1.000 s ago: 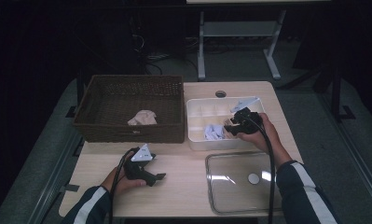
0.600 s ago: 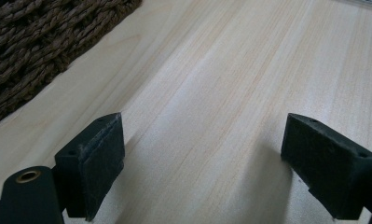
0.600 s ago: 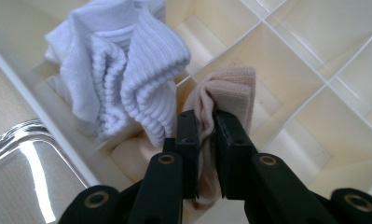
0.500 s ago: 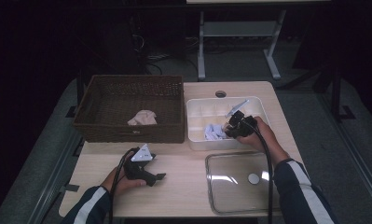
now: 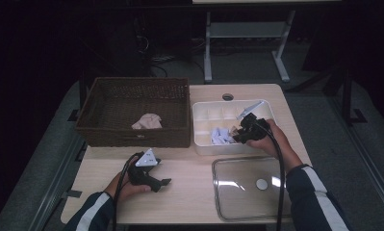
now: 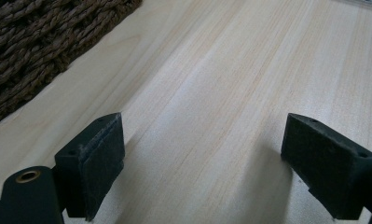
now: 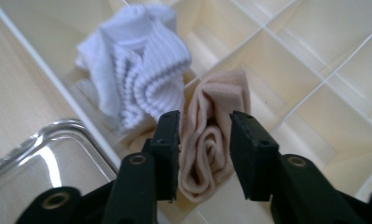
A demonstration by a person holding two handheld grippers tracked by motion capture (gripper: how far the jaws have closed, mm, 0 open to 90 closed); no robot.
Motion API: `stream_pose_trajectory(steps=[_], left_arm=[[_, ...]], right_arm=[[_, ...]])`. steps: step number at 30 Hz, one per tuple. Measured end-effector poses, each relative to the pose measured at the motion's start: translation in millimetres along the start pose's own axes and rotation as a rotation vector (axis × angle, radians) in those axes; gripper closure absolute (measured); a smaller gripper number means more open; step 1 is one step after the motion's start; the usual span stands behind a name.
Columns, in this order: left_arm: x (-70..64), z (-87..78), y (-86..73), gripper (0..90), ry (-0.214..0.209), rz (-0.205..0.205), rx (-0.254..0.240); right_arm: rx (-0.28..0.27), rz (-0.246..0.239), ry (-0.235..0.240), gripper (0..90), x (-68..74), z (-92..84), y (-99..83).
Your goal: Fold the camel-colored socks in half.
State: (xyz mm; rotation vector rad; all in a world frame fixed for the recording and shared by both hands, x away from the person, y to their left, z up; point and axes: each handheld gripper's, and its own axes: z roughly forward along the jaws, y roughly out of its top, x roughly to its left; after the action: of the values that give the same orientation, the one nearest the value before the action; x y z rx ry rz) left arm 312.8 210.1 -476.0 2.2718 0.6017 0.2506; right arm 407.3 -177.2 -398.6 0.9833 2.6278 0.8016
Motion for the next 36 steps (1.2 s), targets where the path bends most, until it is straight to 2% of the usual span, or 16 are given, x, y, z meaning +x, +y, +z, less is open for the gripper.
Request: stream_pose_trajectory(steps=[3, 5, 7, 8, 9, 11, 14, 17, 22, 26, 28, 31, 33, 36], left_arm=[[0.4, -0.1, 0.1, 12.3, 0.002, 0.005, 0.000], [0.3, 0.0, 0.1, 12.3, 0.001, 0.004, 0.000], [0.0, 0.1, -0.1, 12.3, 0.000, 0.001, -0.001], [0.0, 0.0, 0.0, 12.3, 0.000, 0.000, 0.000], [0.0, 0.0, 0.0, 12.3, 0.000, 0.000, 0.000], [0.0, 0.0, 0.0, 12.3, 0.000, 0.000, 0.000], [0.0, 0.0, 0.0, 12.3, 0.000, 0.000, 0.000], [-0.1, 0.0, 0.0, 12.3, 0.000, 0.000, 0.000], [-0.1, -0.2, -0.4, 12.4, 0.003, 0.000, -0.001], [0.0, -0.1, -0.3, 12.3, 0.002, 0.000, -0.001], [0.2, -0.1, -0.3, 12.3, 0.000, 0.000, -0.001], [0.4, -0.1, -0.2, 12.3, -0.002, 0.002, -0.001], [0.5, 0.0, -0.2, 12.3, -0.002, 0.002, -0.001], [0.5, -0.2, -0.2, 12.4, 0.000, 0.005, -0.001]], right_arm=[[-0.072, 0.011, -0.017, 63.3, 1.0, -12.8, 2.6], [-0.115, 0.022, -0.054, 72.3, -0.8, -15.4, 3.0], [-0.117, 0.027, -0.110, 79.5, -2.6, -11.8, 2.1], [-0.117, 0.028, -0.124, 80.1, -3.6, -8.1, 1.5], [-0.115, 0.025, -0.120, 80.4, -4.0, -5.3, 1.0], [-0.086, 0.029, -0.078, 82.4, -3.8, 4.0, -0.2], [-0.046, -0.008, -0.050, 82.5, 1.2, 10.2, -0.1], [-0.016, -0.018, -0.070, 83.1, 4.1, 14.7, 1.3], [0.025, -0.022, -0.054, 87.0, 5.6, 23.9, 1.5], [0.036, -0.029, -0.064, 86.6, 7.2, 23.7, 2.3], [0.028, -0.027, -0.060, 83.5, 6.1, 19.5, 2.6], [-0.022, -0.007, -0.061, 76.5, 4.4, 9.2, 2.7], [-0.060, 0.007, -0.038, 72.8, 5.1, 1.3, 3.5], [-0.127, -0.010, -0.041, 70.2, 11.7, -11.1, 5.4]])
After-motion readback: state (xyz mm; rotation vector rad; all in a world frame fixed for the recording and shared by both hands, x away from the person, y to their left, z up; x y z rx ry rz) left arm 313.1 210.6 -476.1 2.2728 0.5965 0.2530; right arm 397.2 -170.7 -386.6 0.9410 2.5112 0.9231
